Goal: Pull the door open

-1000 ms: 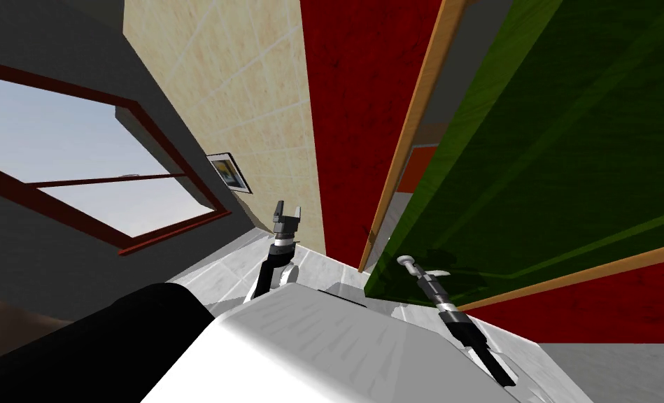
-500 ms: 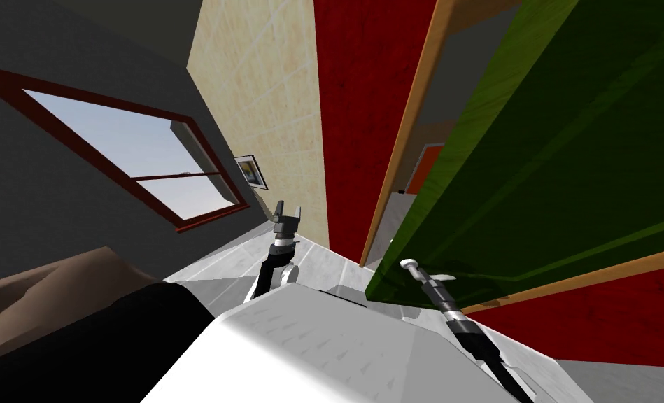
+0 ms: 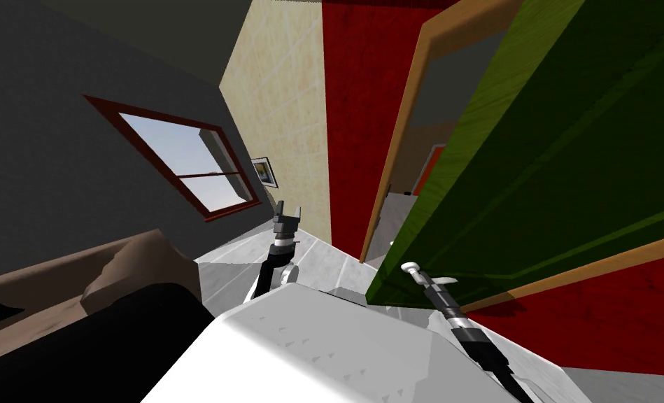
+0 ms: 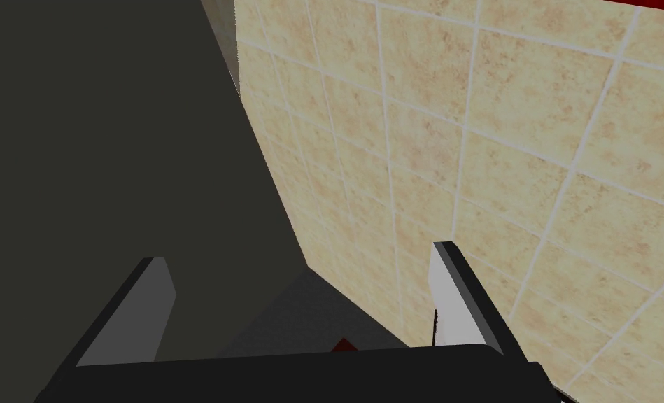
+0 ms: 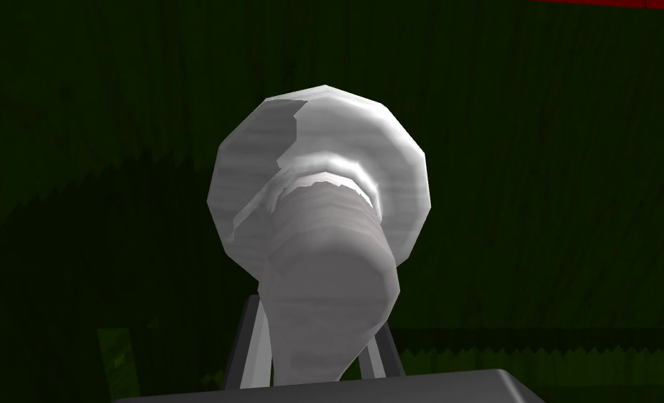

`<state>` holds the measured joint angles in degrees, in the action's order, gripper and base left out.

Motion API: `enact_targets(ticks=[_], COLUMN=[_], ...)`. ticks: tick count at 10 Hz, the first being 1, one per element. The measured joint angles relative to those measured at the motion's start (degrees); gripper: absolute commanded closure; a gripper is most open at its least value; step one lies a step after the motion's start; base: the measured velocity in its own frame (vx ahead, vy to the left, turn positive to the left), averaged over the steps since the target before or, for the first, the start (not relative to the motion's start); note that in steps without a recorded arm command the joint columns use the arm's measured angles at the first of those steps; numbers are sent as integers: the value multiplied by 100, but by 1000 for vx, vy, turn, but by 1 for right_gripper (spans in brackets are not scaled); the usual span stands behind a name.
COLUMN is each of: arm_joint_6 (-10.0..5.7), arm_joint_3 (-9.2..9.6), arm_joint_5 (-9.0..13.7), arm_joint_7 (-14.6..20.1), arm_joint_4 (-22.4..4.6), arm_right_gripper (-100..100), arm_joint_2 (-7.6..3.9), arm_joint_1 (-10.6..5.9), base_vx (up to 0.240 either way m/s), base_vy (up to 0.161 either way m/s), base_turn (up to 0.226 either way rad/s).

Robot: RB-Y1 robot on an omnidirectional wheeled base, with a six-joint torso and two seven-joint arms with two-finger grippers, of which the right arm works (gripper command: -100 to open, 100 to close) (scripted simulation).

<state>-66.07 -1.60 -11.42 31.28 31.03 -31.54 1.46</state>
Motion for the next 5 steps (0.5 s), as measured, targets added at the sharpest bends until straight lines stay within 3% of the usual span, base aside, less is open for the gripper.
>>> enact_targets(ticks=[1,3,4,5], arm_joint_6=[-89,-182,-304,-432], arm_joint_3=[-22,-73,-76,-89], arm_joint_5=[-9,-31,-50,-68], arm_joint_7=[5,44,43,46], arm_joint_4=[-128,-30,-164,-278], arm_right_gripper=[100,100,100,100], arm_joint_2=[-24,-61,-67,-85], arm_joint_1=[-17,116,96,106], base_vx=[-231,-197,-166,-238], base_vy=[-95,-125,-92,-97], base_turn=[252,171,161,311])
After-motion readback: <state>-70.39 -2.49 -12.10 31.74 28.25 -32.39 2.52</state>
